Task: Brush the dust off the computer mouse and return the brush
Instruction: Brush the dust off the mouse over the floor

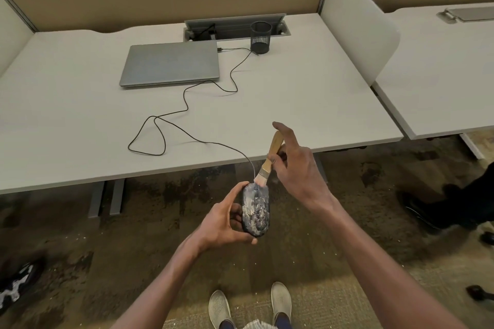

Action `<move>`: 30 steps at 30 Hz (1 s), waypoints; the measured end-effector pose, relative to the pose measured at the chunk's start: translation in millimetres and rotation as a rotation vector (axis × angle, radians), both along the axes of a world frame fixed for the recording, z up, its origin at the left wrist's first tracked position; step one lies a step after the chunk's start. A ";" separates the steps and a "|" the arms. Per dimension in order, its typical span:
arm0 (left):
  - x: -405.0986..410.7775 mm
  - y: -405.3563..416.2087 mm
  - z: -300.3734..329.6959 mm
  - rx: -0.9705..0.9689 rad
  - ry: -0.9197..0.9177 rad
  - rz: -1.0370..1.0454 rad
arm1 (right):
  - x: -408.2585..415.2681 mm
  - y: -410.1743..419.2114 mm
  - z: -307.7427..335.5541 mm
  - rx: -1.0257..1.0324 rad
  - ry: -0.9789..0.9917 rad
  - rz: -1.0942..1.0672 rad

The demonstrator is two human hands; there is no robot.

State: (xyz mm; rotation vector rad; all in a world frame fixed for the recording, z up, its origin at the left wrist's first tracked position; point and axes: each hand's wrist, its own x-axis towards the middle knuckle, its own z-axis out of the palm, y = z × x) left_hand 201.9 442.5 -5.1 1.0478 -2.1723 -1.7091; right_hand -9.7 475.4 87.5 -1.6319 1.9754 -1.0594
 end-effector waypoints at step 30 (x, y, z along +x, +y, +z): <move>7.6 0.6 -3.1 -0.031 0.024 0.062 | 6.8 16.0 4.8 0.014 -0.050 -0.018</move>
